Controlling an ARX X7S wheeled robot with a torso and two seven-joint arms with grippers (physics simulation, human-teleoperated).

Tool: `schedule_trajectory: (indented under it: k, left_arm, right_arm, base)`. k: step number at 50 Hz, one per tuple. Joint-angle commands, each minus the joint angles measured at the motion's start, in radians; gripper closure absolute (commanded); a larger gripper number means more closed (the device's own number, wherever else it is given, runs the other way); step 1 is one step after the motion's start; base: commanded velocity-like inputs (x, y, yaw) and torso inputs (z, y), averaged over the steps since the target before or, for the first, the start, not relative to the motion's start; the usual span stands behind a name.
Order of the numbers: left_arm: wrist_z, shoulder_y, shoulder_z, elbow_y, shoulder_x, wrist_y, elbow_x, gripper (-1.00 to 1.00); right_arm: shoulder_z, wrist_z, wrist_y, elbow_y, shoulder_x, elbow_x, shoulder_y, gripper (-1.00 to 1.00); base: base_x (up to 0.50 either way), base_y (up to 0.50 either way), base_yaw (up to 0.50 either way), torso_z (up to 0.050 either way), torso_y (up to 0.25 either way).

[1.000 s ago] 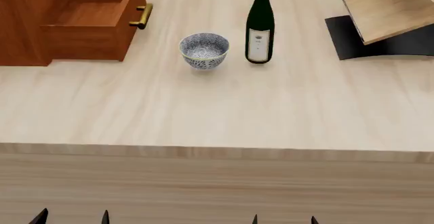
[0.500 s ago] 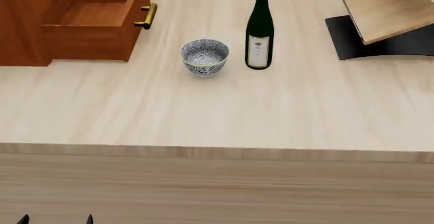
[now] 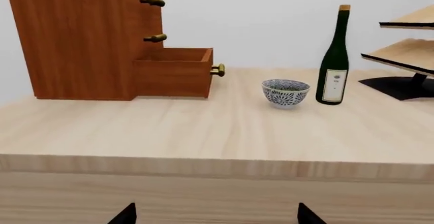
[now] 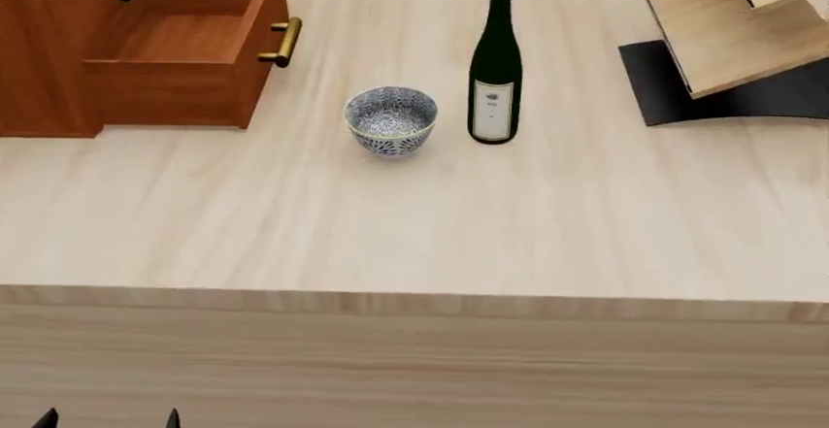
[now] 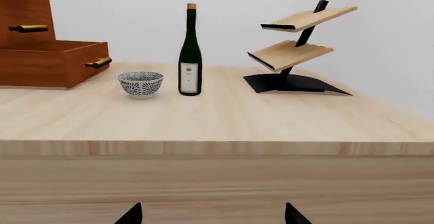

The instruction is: Put the bowl in the bottom drawer of the cabinet.

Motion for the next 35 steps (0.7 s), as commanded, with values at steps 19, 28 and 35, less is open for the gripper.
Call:
schedule_trajectory:
  k: [19, 28, 35]
  left_arm:
    - [-0.024, -0.026, 0.045, -0.014, -0.028, -0.018, -0.039, -1.0]
    - [-0.02, -0.041, 0.049, -0.036, -0.038, -0.016, -0.059, -1.0]
    - [-0.031, -0.029, 0.058, -0.01, -0.043, -0.028, -0.062, -1.0]
  right_arm:
    - [-0.036, 0.046, 0.05, -0.018, 0.038, 0.02, 0.022, -1.0]
    - [-0.047, 0.061, 0.037, -0.007, 0.043, 0.025, 0.026, -1.0]
    - [-0.05, 0.065, 0.026, -0.001, 0.054, 0.037, 0.022, -1.0]
  base:
    - [0.0, 0.0, 0.0, 0.05, 0.0]
    - [0.0, 0.0, 0.0, 0.05, 0.0]
    - [0.0, 0.0, 0.0, 0.05, 0.0]
